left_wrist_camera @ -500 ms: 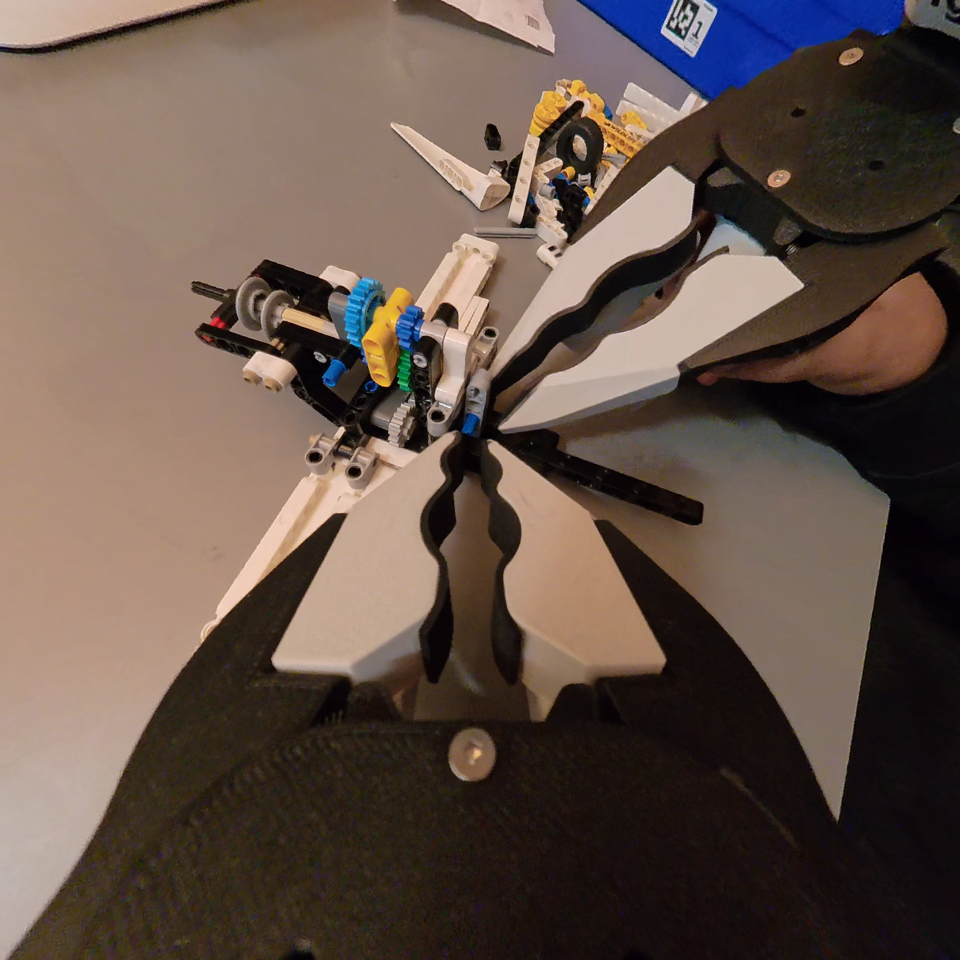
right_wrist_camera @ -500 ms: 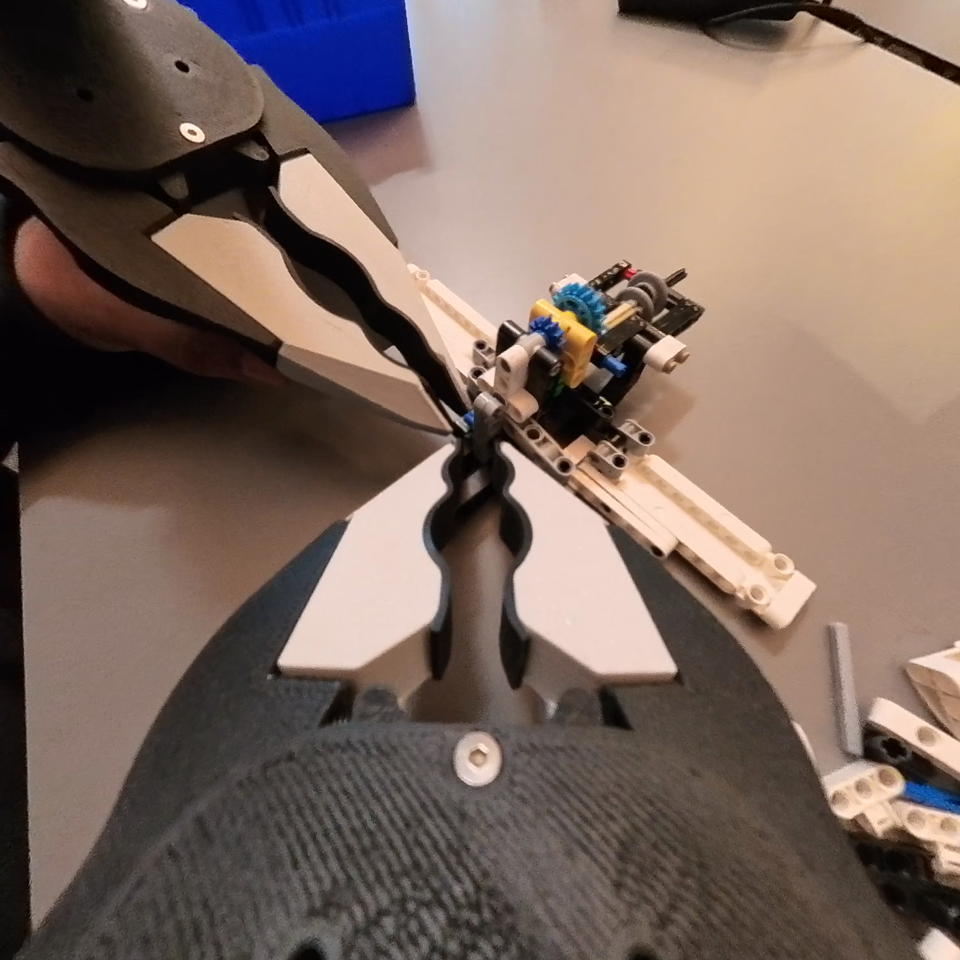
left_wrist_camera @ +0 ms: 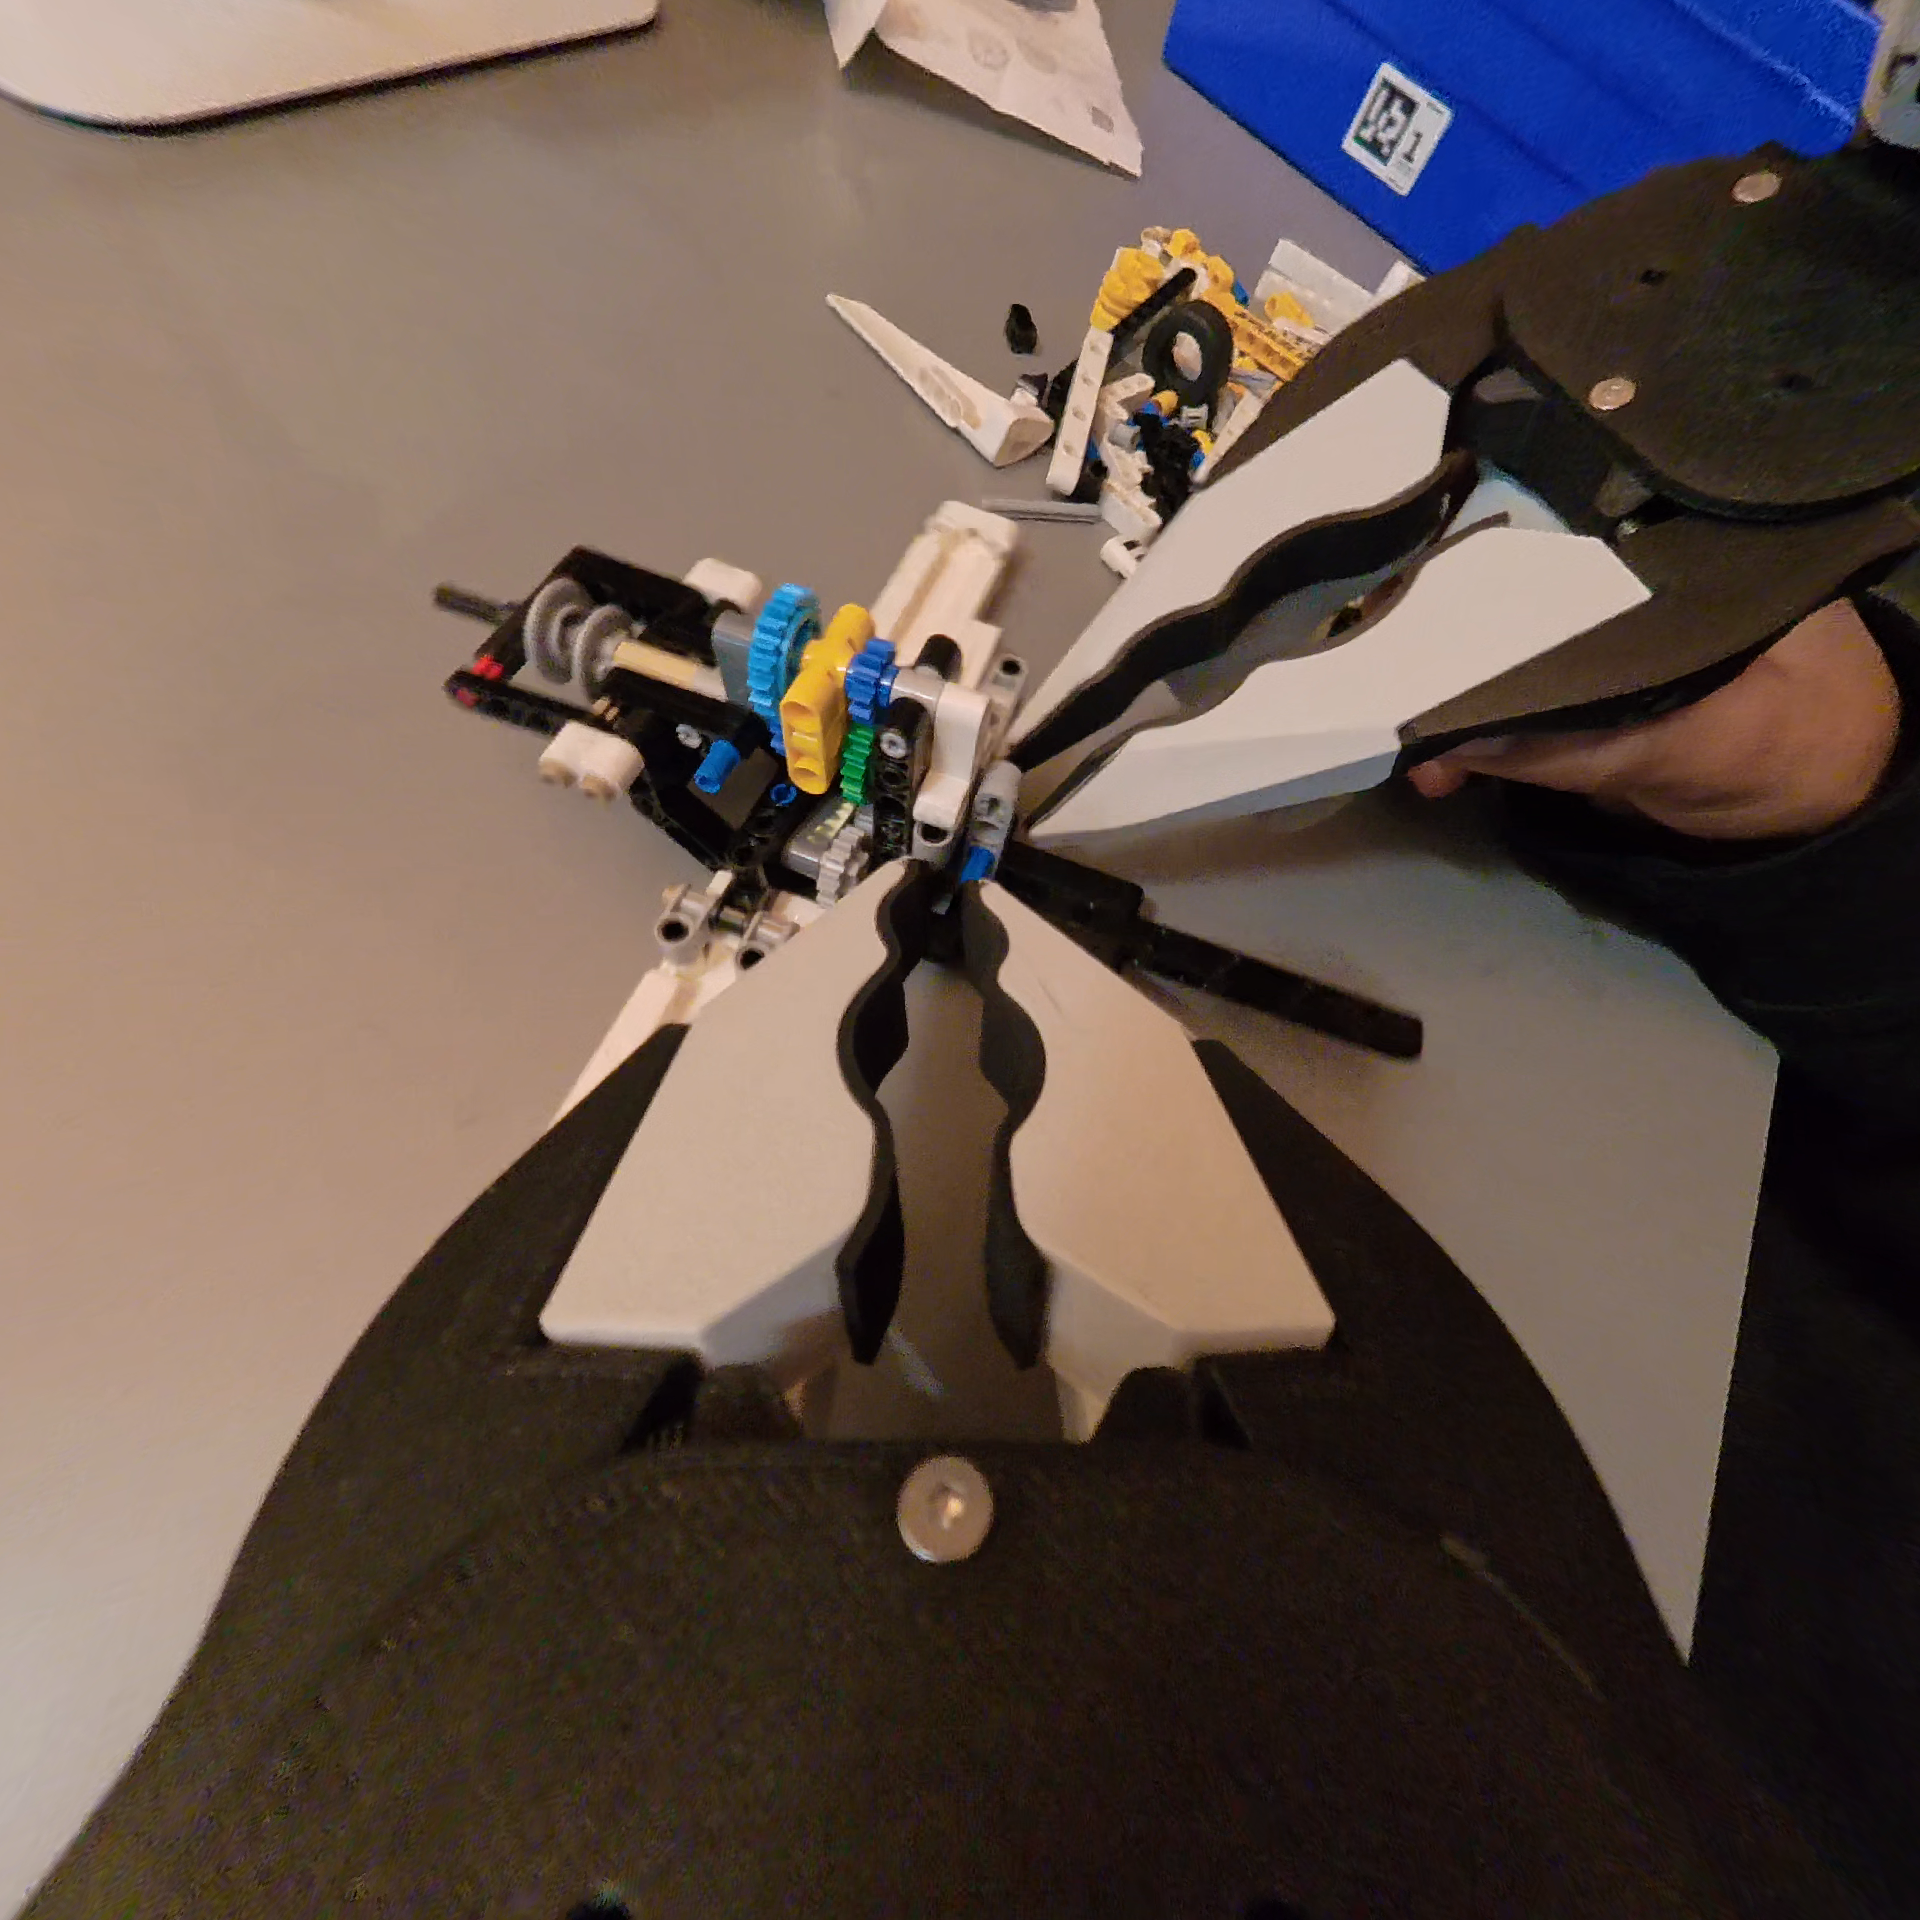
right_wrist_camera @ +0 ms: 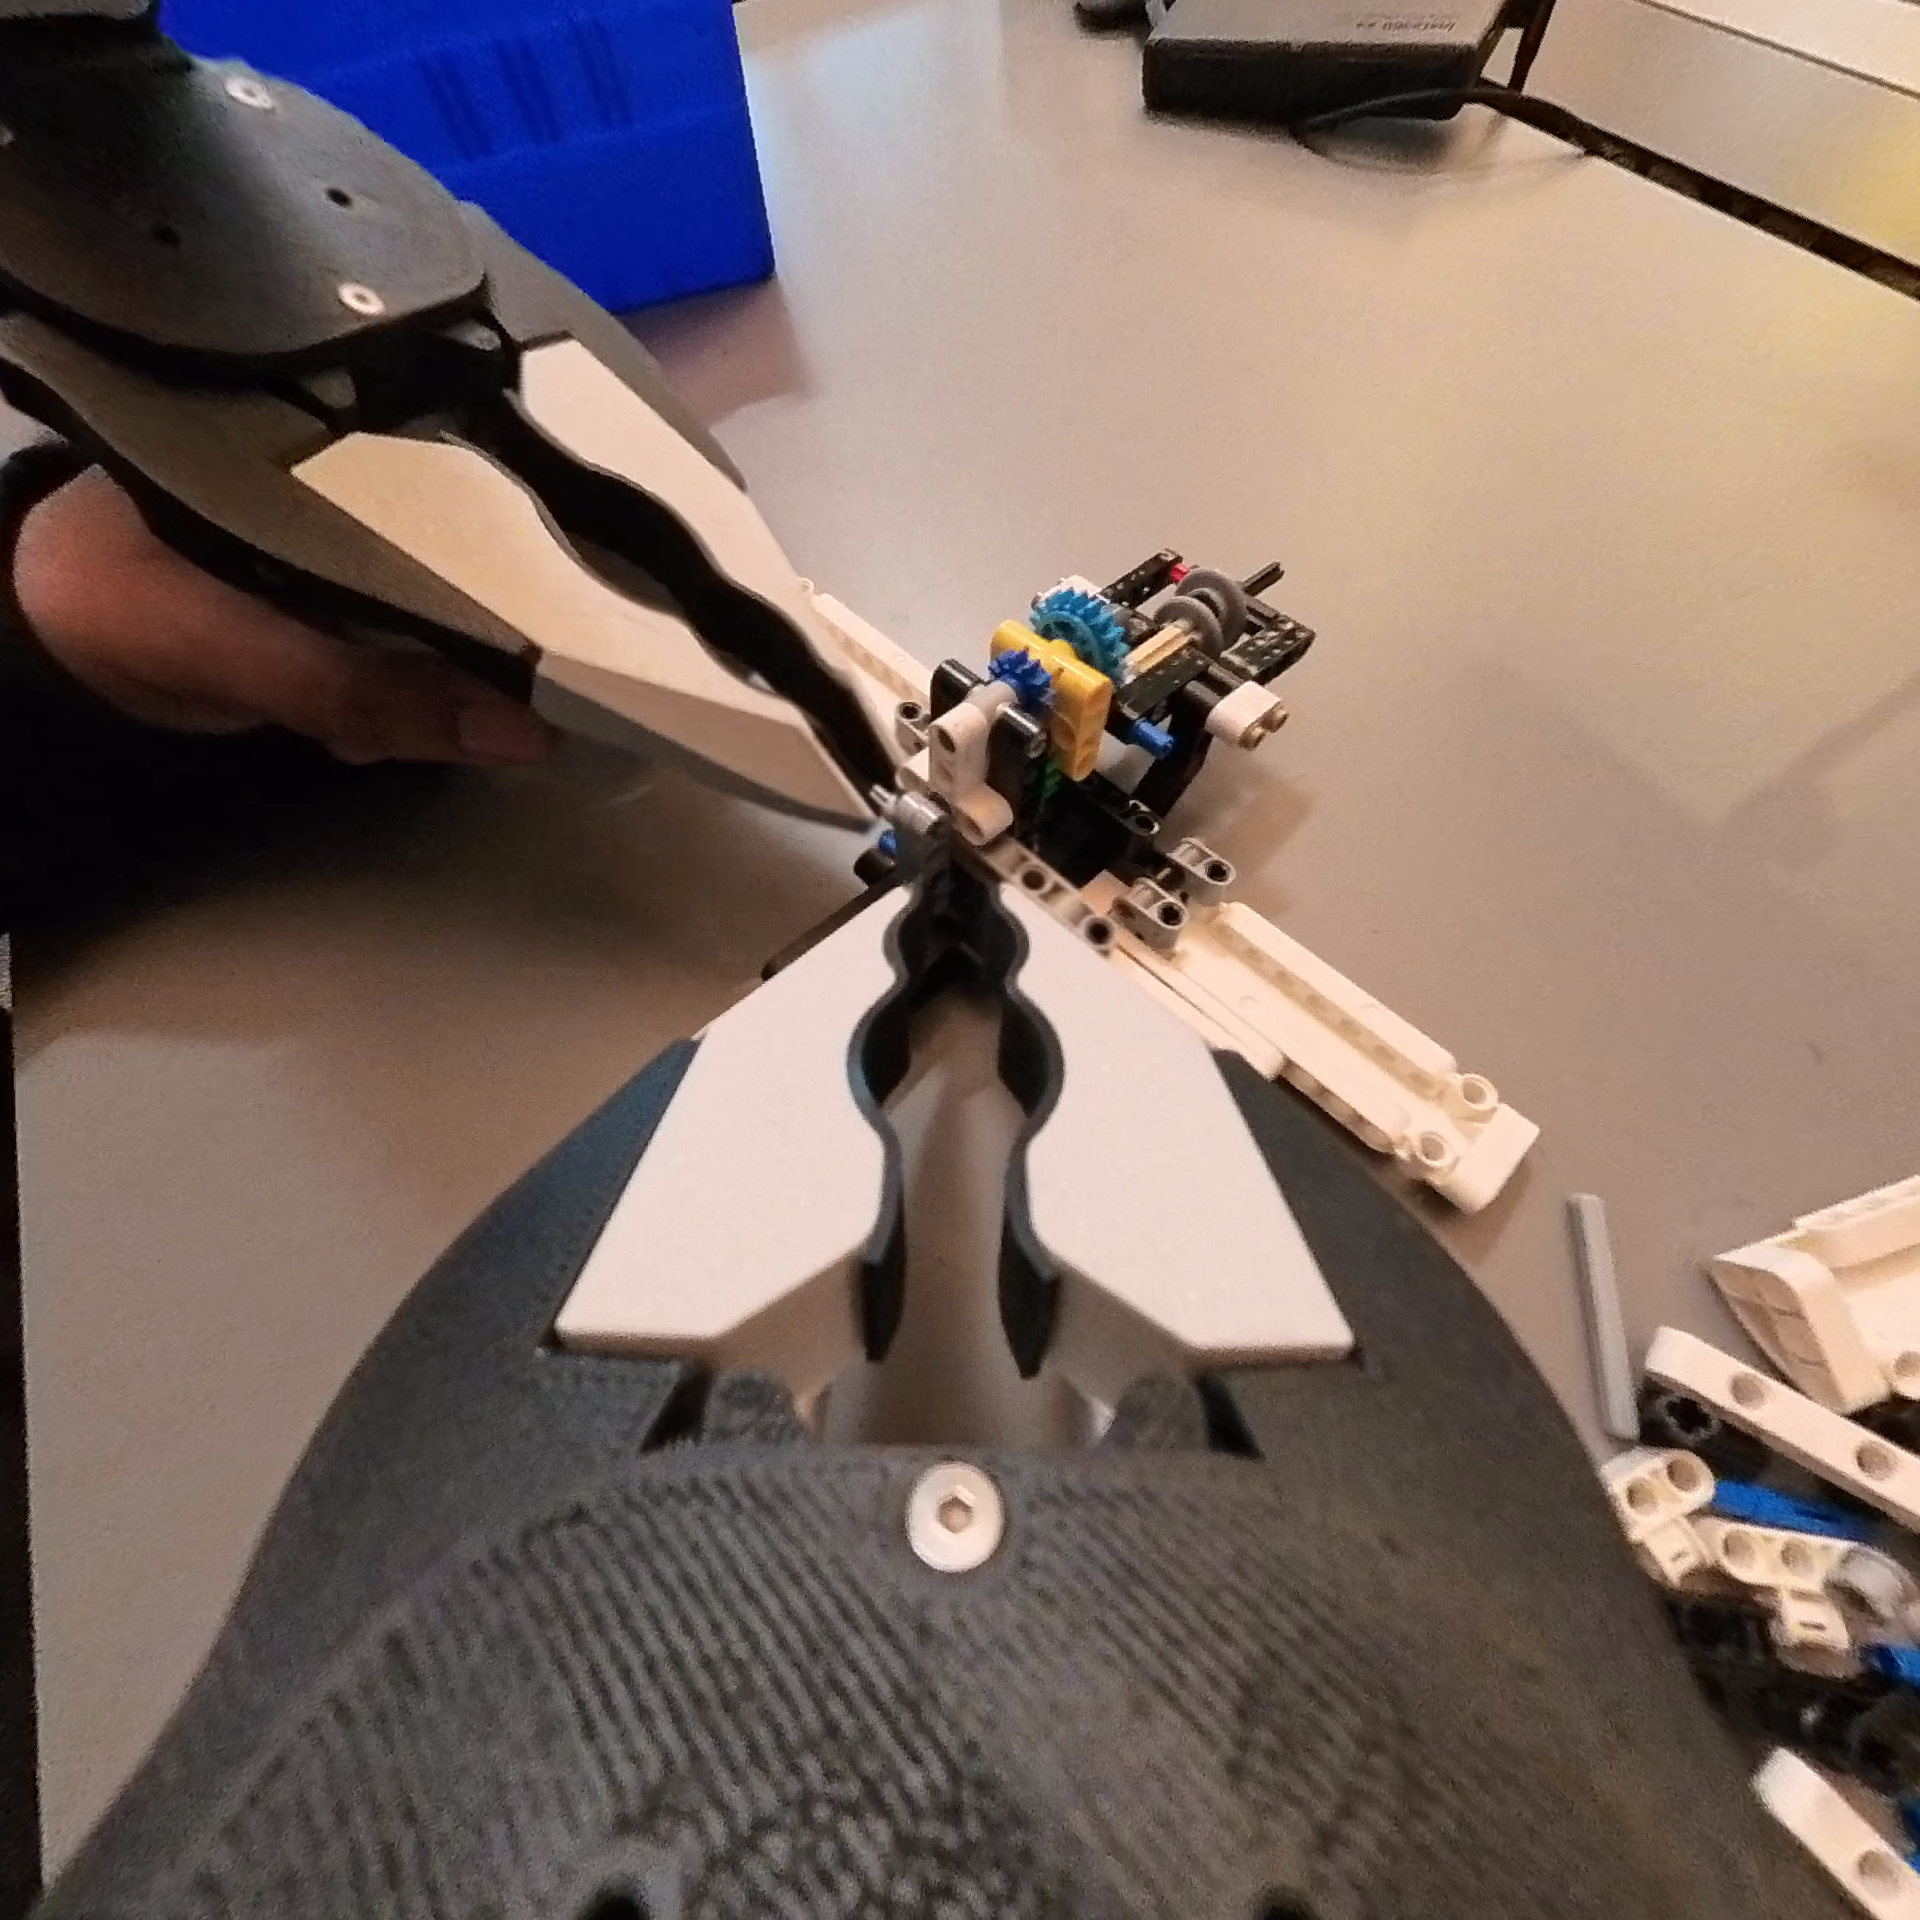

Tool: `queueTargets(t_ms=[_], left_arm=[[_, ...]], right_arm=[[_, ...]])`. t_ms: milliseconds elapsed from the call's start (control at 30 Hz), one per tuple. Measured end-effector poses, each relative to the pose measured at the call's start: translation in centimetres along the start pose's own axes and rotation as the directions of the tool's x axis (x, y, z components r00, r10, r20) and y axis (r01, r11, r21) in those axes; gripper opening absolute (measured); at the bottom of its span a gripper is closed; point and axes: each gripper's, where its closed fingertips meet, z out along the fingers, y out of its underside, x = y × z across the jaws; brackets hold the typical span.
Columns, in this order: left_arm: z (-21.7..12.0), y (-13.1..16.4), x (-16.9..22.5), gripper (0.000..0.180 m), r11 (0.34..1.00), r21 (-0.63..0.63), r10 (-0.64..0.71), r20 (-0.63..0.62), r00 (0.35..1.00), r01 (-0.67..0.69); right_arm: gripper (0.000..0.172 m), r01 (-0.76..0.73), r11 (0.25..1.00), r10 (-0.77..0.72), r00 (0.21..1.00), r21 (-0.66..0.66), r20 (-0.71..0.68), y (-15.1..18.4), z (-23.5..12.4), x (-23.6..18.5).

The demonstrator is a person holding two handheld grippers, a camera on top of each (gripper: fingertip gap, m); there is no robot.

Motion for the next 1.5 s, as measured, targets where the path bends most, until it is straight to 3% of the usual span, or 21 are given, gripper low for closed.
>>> queueTargets(t_ms=[200,833,1133,1233,1333,1500], left_arm=[[0.3,0.0,0.6,0.010,0.998,-0.006,0.057,0.000,0.998,-0.057],[0.8,1.0,0.5,0.002,0.992,-0.082,0.103,0.059,0.993,-0.098],[0.1,0.2,0.4,0.002,0.999,-0.008,0.038,0.033,0.999,-0.037],[-0.2,0.0,0.5,0.002,1.000,0.012,-0.009,-0.008,1.000,0.009],[-0.3,-0.1,0.5,0.003,0.999,0.024,-0.037,-0.028,0.999,0.037],[-0.3,0.0,0.2,0.010,0.998,0.020,-0.052,-0.007,0.999,0.052]], right_arm=[[0.011,0.019,1.000,-0.019,1.000,-0.006,-0.013,0.1,0.1,0.0],[0.015,0.017,0.999,-0.017,1.000,-0.041,0.011,0.6,0.8,-0.6],[0.006,0.038,0.999,-0.038,0.998,-0.006,-0.058,0.0,-0.4,0.9],[0.010,0.000,1.000,0.002,0.996,0.029,-0.086,-0.3,-1.1,2.0],[0.019,0.003,1.000,-0.008,0.981,-0.027,-0.194,0.7,-1.3,3.8],[0.025,-0.026,0.998,0.020,0.995,-0.056,-0.100,1.2,-0.3,2.4]])
